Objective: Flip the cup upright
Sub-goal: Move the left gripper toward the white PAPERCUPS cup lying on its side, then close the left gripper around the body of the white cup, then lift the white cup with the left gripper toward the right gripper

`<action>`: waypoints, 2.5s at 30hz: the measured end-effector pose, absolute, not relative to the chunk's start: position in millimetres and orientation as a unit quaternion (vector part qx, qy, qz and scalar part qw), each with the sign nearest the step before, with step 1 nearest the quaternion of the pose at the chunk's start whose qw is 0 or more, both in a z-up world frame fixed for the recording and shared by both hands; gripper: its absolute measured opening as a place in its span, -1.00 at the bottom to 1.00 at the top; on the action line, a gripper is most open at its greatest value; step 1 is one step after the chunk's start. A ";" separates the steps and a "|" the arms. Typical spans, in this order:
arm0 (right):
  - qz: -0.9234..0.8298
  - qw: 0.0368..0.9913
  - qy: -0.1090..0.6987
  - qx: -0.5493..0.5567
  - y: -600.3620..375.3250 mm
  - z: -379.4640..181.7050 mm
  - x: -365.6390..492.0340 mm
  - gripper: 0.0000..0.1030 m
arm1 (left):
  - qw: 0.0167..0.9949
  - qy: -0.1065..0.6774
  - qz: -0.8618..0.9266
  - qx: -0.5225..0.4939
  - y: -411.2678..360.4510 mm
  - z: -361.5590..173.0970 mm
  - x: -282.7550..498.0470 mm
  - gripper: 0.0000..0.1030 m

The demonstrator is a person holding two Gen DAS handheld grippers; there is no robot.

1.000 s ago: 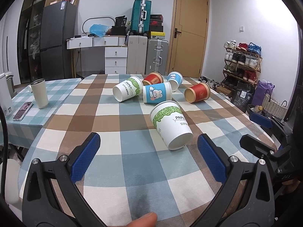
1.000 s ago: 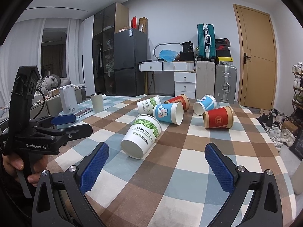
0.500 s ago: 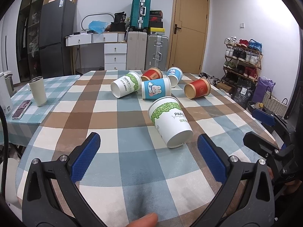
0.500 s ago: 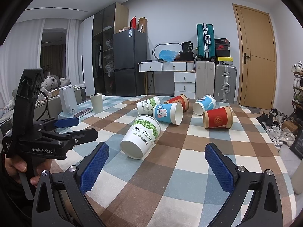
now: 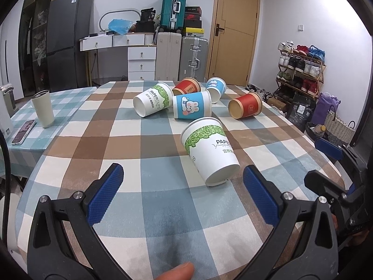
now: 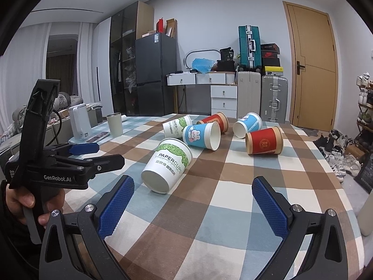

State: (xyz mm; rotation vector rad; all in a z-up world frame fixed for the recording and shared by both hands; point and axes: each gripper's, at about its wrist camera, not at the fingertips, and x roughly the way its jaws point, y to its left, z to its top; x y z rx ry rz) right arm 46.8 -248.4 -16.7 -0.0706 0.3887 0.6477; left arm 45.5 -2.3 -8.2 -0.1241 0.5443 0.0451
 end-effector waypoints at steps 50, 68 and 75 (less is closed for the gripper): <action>0.272 0.935 0.225 -0.038 -259.2 -29.3 70.5 1.00 | 0.923 0.379 0.009 -0.064 -37.7 -38.5 145.8 0.08; 0.273 0.935 0.221 -0.044 -256.9 -28.2 69.2 1.00 | 0.931 0.356 0.008 -0.087 -26.6 -20.5 118.0 0.08; 0.274 0.936 0.219 -0.045 -256.2 -27.0 66.9 1.00 | 0.934 0.345 0.005 -0.089 -24.2 -11.5 96.1 0.08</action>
